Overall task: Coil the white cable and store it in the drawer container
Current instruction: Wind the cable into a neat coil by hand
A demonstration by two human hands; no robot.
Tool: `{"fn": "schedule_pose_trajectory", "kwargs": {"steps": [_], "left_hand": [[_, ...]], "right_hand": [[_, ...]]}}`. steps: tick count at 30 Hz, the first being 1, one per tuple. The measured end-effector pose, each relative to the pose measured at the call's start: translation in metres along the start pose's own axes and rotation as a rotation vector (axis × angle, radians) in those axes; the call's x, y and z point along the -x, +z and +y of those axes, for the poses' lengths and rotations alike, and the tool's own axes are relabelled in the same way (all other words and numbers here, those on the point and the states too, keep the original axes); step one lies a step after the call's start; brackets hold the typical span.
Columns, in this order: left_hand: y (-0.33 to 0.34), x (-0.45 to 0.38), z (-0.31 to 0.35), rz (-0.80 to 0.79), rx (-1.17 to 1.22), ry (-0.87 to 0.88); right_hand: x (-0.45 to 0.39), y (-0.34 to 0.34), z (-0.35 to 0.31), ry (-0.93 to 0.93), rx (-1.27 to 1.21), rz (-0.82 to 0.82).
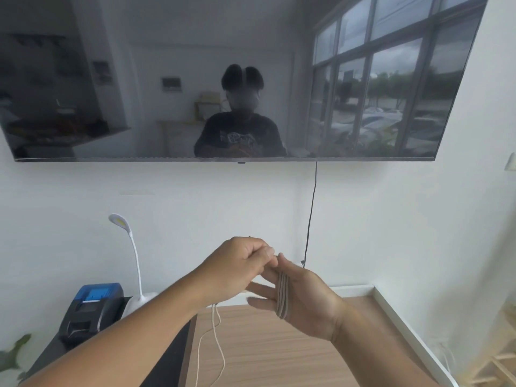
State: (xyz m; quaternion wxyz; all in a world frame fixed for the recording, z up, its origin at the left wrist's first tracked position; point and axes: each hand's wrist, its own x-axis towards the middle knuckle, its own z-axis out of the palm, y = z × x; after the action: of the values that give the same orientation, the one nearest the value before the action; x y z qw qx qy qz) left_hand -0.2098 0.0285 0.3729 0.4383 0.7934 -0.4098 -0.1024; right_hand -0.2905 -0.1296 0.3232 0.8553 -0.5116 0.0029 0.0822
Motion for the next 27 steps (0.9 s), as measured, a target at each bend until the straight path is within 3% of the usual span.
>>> {"fn": "schedule_pose_trajectory", "kwargs": {"steps": [5, 9, 20, 27], "left_hand": [[0.017, 0.012, -0.003, -0.007, -0.181, 0.03], [0.031, 0.018, -0.007, -0.021, -0.327, 0.083], [0.028, 0.025, -0.026, -0.054, -0.114, 0.013], [0.03, 0.028, -0.034, -0.092, 0.032, -0.016]], "right_hand": [[-0.003, 0.001, -0.004, -0.066, -0.284, 0.084], [-0.003, 0.006, -0.002, -0.073, -0.271, 0.048], [-0.003, -0.01, -0.02, -0.264, -0.245, 0.21], [0.004, -0.005, -0.027, -0.373, -0.434, 0.209]]}}
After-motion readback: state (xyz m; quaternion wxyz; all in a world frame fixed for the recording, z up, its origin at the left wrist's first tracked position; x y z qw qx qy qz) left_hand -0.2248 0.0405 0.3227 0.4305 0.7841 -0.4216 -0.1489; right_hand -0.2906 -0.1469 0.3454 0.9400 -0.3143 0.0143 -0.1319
